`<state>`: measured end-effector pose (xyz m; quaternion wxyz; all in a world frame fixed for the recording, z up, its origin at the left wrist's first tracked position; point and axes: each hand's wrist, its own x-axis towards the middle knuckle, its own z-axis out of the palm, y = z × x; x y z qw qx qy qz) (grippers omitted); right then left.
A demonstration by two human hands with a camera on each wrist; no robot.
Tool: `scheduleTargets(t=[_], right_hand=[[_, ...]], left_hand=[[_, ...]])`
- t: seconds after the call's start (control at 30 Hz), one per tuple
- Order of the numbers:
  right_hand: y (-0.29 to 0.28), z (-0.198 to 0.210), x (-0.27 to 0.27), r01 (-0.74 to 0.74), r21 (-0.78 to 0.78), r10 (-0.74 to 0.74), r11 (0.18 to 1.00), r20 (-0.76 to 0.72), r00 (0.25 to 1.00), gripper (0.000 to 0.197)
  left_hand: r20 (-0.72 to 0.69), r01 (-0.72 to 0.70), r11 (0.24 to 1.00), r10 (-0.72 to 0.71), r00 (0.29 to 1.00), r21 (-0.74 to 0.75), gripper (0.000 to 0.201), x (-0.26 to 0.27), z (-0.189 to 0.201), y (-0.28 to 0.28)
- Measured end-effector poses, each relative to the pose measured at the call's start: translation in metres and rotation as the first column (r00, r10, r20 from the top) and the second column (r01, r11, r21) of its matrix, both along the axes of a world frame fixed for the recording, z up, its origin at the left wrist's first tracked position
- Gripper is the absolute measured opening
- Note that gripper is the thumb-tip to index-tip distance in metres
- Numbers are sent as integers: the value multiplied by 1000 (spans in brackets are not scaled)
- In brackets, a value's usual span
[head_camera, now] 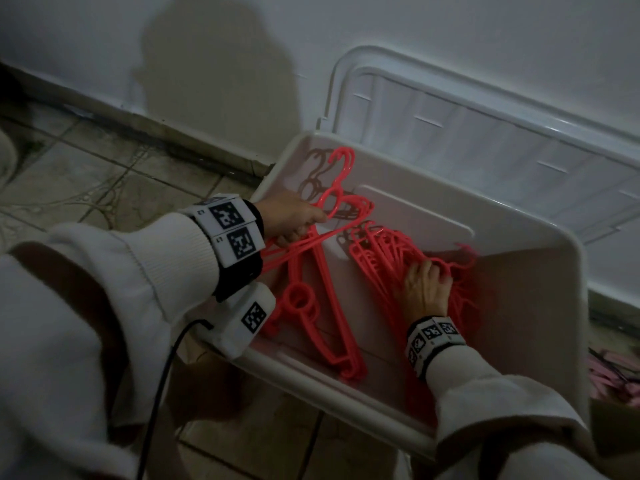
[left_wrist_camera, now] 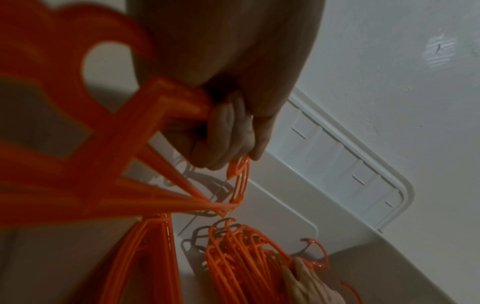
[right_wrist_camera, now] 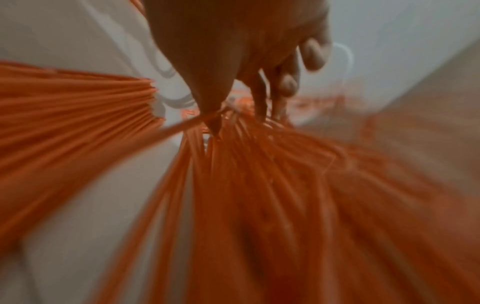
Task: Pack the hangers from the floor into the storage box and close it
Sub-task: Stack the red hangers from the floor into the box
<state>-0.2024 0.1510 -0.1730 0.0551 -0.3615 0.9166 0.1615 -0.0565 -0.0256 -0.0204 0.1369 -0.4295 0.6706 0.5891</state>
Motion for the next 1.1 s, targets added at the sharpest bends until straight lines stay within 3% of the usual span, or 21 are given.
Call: scheduleTargets(t=[0.07, 0.17, 0.27, 0.37, 0.47, 0.57, 0.67, 0.77, 0.87, 0.97, 1.1], right_hand=[[4, 2, 2, -11, -62, 11, 998, -1, 1000, 60], [0, 14, 0, 78, -95, -61, 992, 172, 983, 73], [-1, 17, -5, 40, -98, -23, 994, 174, 985, 78], [-1, 17, -2, -16, -47, 19, 999, 57, 998, 83], [-2, 14, 1, -221, -83, 212, 972, -98, 972, 84], [-2, 13, 9, -317, -21, 318, 948, 12, 948, 111], [7, 3, 6, -189, 179, 159, 965, 171, 972, 134], [16, 1, -4, -119, 198, 73, 973, 224, 972, 130], [16, 12, -14, -236, 217, 177, 947, 258, 950, 134], [19, 13, -16, -382, 143, 362, 913, 147, 921, 127], [29, 0, -16, -316, 133, 304, 939, 103, 947, 125]], left_hand=[[-2, -4, 1000, 4, 1000, -2, 41, 0, 0, 0], [7, -11, 1000, 11, 1000, -9, 41, -1, 1, 0], [13, -4, 1000, 4, 1000, -13, 40, -2, 0, 0], [27, 8, 1000, -8, 1000, -8, 40, -3, 0, 0], [27, 14, 1000, -14, 1000, -8, 41, -3, 0, 0], [27, 19, 1000, -19, 999, -14, 40, -4, 0, 1], [17, 21, 1000, -21, 1000, -19, 39, -4, -1, 1], [16, 29, 999, -28, 999, -18, 40, -4, -1, 1], [15, 25, 999, -25, 1000, -26, 41, -4, -2, 2], [12, 29, 999, -28, 1000, -29, 40, -4, -3, 1], [33, 32, 998, -31, 999, -45, 40, -5, -5, 1]])
